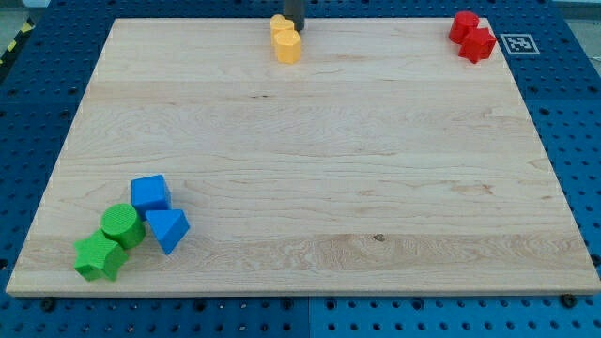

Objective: Push the yellow heart into the blue cube

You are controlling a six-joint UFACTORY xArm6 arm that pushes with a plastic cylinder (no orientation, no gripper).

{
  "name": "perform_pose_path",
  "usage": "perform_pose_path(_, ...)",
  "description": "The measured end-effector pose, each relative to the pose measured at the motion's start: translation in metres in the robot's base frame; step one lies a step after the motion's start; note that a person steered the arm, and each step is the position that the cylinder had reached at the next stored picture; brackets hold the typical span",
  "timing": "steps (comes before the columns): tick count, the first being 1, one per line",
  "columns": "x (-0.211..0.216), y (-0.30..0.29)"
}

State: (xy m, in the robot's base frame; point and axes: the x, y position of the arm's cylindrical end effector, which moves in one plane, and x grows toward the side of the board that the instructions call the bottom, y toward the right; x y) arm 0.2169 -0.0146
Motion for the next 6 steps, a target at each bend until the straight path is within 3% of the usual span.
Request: perform_pose_path(6,0.020,-0.048)
